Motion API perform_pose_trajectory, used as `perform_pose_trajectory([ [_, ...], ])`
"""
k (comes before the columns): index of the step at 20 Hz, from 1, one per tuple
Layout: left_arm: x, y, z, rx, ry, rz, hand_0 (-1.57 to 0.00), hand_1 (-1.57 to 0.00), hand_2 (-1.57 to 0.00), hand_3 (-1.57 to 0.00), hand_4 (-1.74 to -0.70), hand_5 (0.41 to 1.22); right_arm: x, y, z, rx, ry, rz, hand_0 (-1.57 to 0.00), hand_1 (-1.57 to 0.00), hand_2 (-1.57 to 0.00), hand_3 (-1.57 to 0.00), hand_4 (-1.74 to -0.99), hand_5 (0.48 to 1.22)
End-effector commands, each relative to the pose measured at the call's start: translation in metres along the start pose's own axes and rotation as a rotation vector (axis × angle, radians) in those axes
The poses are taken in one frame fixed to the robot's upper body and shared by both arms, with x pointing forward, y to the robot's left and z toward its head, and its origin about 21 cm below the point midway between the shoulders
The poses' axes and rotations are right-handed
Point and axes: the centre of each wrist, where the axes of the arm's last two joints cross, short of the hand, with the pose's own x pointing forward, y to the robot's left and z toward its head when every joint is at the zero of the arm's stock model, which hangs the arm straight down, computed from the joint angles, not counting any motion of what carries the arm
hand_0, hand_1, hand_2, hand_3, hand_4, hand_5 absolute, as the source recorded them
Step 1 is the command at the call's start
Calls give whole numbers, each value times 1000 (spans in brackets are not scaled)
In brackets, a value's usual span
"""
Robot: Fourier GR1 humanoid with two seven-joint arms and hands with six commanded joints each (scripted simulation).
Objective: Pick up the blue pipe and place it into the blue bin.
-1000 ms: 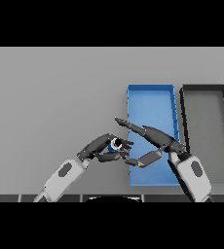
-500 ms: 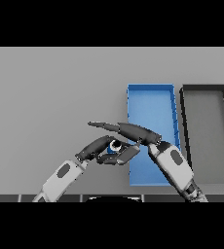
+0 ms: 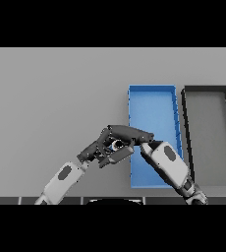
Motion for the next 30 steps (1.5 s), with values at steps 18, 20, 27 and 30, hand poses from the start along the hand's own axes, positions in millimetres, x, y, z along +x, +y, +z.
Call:
perform_pose_trajectory([
  [18,-5,16,5,-67,-39,-198,-154,-145,-130,-142,-942,785,5,8,4,-7,-5,73,-1567,-1567,-1567,-1565,-1496,1215],
  [20,-6,15,5,-60,-38,-200,-98,-92,-83,-91,-898,697,4,10,2,-8,23,95,-1568,-1568,-1568,-1567,-1496,1217],
  [27,-7,13,3,-50,3,-149,-20,-19,-17,-18,-897,569,6,2,2,-32,11,60,-1570,-1570,-1570,-1570,-1488,1220],
  [30,-8,14,5,-43,4,-142,-10,-9,-8,-9,-901,548,14,3,6,-35,17,-22,-1571,-1571,-1571,-1571,-1491,1221],
])
